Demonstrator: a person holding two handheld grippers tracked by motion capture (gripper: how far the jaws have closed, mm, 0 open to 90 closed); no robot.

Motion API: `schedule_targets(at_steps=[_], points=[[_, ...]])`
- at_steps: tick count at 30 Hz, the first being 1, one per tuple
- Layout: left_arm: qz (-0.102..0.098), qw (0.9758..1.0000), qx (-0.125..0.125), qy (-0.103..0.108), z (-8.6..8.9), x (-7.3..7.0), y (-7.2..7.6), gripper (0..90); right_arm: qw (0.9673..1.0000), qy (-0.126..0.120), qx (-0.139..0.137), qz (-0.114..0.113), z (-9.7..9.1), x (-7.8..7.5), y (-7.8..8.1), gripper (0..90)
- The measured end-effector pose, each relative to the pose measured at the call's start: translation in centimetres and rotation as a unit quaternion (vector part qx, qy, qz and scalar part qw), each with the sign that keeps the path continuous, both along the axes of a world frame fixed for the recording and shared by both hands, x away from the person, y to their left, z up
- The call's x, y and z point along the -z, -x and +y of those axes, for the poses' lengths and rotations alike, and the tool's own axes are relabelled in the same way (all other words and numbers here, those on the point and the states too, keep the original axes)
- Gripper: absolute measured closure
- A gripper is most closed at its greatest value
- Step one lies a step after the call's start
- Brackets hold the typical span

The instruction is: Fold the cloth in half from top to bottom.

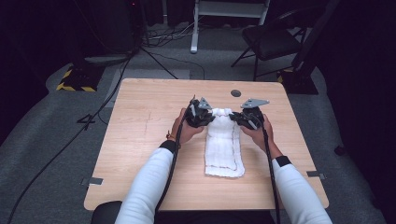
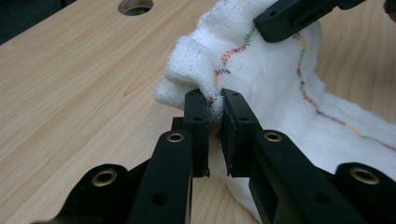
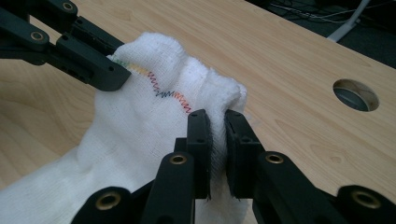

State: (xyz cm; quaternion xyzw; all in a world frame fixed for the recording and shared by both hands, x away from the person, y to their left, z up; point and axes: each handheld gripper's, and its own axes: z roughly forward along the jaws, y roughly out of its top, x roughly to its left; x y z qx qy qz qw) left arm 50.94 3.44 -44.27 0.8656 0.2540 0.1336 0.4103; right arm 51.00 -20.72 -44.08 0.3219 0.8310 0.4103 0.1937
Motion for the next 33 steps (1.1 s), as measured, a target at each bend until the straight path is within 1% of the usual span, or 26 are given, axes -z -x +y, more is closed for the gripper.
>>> schedule_targets(at_steps=[2, 3, 5, 9, 15, 18, 20, 25, 28, 31, 33], points=[[-0.008, 0.9999, 0.010, -0.003, 0.1, -0.4, 0.6, 81.5, 1.0000, -0.004, -0.007, -0.005, -0.3, -0.3, 0.6, 82.0], [-0.007, 0.9998, 0.016, -0.001, 0.1, -0.5, 0.9, 81.5, 0.9999, -0.007, -0.012, -0.006, -0.4, -0.4, 0.9, 82.1], [-0.014, 0.9995, 0.029, 0.001, 0.2, -0.8, 1.7, 81.5, 0.9997, -0.010, -0.019, -0.010, -0.7, -0.6, 1.6, 82.0], [-0.017, 0.9985, 0.052, 0.004, 0.7, -0.9, 3.1, 81.2, 0.9989, -0.019, -0.040, -0.016, -1.2, -1.1, 3.3, 82.0], [-0.025, 0.9964, 0.081, 0.000, 1.1, -1.1, 5.5, 81.0, 0.9971, -0.017, -0.072, -0.019, -1.4, -1.3, 5.8, 81.9], [-0.024, 0.9949, 0.097, -0.004, 1.3, -0.9, 6.5, 80.9, 0.9959, -0.020, -0.086, -0.019, -1.4, -1.2, 7.0, 81.8], [-0.025, 0.9937, 0.109, -0.006, 1.4, -0.8, 7.4, 80.6, 0.9951, -0.021, -0.095, -0.015, -1.5, -1.0, 7.8, 81.7], [-0.021, 0.9900, 0.138, -0.019, 1.4, -0.3, 9.3, 80.0, 0.9930, -0.013, -0.117, -0.011, -1.7, -0.6, 9.5, 81.5], [-0.020, 0.9880, 0.151, -0.027, 1.4, 0.1, 10.4, 79.3, 0.9914, -0.014, -0.130, -0.007, -1.9, -0.4, 10.6, 81.2], [-0.012, 0.9866, 0.160, -0.032, 1.4, 0.5, 11.5, 79.1, 0.9901, -0.010, -0.140, -0.003, -2.1, 0.1, 11.6, 80.9], [-0.010, 0.9852, 0.166, -0.040, 1.3, 0.8, 12.3, 78.5, 0.9892, -0.008, -0.146, 0.002, -2.1, 0.6, 12.3, 80.5]])
